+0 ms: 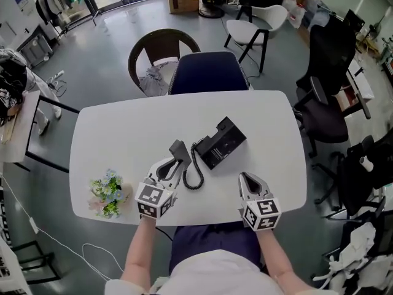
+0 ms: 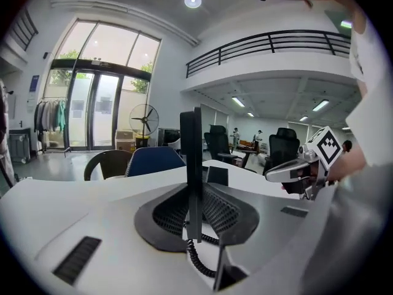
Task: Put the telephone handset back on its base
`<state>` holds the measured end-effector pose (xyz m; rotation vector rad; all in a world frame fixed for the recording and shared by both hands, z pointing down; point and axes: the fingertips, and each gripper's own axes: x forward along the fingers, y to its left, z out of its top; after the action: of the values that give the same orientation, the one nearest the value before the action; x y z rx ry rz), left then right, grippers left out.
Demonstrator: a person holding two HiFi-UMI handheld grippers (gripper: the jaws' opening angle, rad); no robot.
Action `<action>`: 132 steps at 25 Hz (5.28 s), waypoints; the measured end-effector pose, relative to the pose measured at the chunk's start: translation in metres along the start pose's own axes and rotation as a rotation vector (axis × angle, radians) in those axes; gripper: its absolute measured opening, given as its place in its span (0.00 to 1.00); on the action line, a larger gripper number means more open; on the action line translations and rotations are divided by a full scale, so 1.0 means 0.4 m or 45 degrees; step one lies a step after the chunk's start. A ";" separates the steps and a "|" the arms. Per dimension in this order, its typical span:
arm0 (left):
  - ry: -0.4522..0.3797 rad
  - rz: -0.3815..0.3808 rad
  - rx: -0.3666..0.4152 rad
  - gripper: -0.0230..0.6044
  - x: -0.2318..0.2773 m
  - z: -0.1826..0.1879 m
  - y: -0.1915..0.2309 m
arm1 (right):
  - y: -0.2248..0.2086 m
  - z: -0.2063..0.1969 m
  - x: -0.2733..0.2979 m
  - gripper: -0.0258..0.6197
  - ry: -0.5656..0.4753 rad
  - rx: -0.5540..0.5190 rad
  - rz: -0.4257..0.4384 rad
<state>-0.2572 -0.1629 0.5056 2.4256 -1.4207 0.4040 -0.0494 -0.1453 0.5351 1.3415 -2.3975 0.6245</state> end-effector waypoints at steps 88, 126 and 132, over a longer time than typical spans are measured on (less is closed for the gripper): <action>0.880 -1.386 -0.322 0.17 0.452 -0.091 -0.032 | -0.096 -0.090 0.101 0.11 0.165 0.186 -0.115; 0.527 -1.236 -0.577 0.16 0.434 -0.057 -0.008 | -0.092 -0.094 0.103 0.11 0.177 0.170 -0.124; 0.522 -1.233 -0.645 0.16 0.448 -0.081 -0.006 | -0.102 -0.097 0.097 0.11 0.178 0.171 -0.142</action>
<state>-0.1736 -0.2912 0.6044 2.1100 -0.0755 0.2285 -0.0313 -0.1720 0.5956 1.4240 -2.1875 0.8314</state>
